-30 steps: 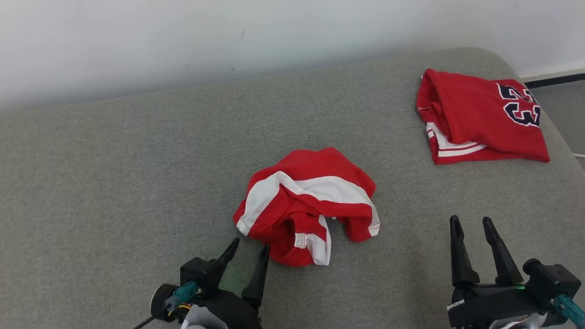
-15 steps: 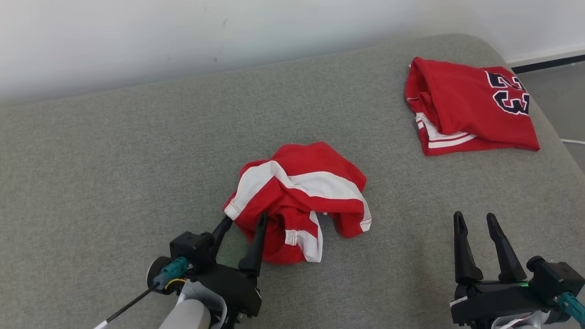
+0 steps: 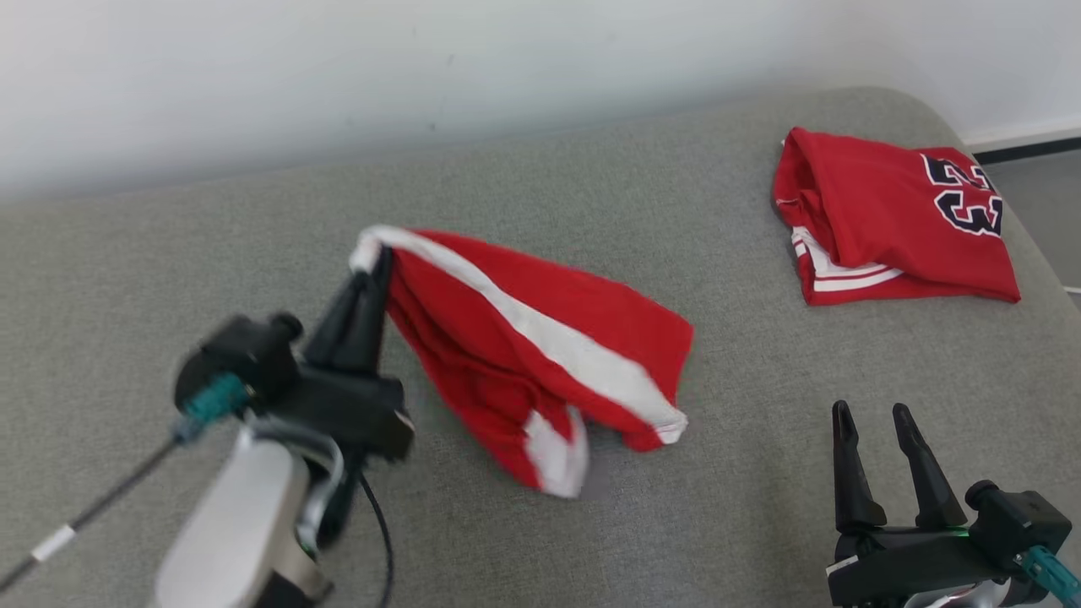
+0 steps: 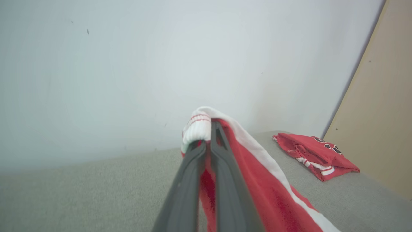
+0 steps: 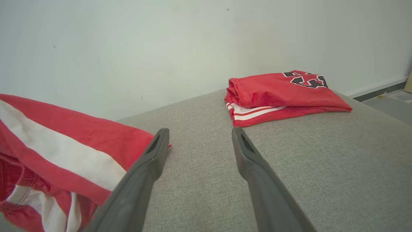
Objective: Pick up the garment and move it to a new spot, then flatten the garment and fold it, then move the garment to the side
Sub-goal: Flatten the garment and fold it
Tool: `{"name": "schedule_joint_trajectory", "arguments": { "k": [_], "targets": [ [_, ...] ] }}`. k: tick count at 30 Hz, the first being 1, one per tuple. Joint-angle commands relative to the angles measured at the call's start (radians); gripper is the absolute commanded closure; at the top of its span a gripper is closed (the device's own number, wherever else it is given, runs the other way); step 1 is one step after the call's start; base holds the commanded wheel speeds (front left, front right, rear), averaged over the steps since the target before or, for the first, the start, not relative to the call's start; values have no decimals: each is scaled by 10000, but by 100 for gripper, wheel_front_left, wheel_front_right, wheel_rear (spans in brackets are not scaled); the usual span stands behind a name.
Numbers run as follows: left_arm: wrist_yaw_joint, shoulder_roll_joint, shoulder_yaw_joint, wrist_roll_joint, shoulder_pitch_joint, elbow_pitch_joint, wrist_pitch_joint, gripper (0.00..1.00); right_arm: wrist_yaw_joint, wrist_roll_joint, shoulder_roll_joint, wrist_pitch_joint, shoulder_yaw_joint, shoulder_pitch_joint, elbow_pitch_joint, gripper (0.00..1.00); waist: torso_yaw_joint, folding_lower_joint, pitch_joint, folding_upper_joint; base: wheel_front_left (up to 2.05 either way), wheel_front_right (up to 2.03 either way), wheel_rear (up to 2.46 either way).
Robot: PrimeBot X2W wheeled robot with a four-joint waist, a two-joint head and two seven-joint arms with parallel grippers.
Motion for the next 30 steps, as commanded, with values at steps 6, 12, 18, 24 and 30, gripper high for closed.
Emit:
{"name": "schedule_joint_trajectory", "arguments": {
  "k": [6,12,18,24,30],
  "targets": [
    [-11,1079,-658,8,-2215,-200,318,100,-28,11,-9,-47,106,84,151,0,74,-1,-609,-1,0,0,0],
    [-10,1301,-1421,-311,-3554,-97,544,100,-29,72,48,-50,11,242,249,0,11,-1,-881,-1,0,0,0],
    [16,1439,-1747,-624,-2616,66,365,100,-29,45,111,-54,-80,499,215,0,216,-1,-1016,-1,0,0,0],
    [287,1449,-1887,-795,-537,-667,178,100,-29,5,29,-56,-219,623,127,0,547,-1,-1054,-1,0,0,0],
    [748,1044,-2329,-1138,2433,-1711,47,100,-29,-15,-83,-55,-245,692,62,0,1110,-1,-1019,-1,0,0,0]
  ]
}}
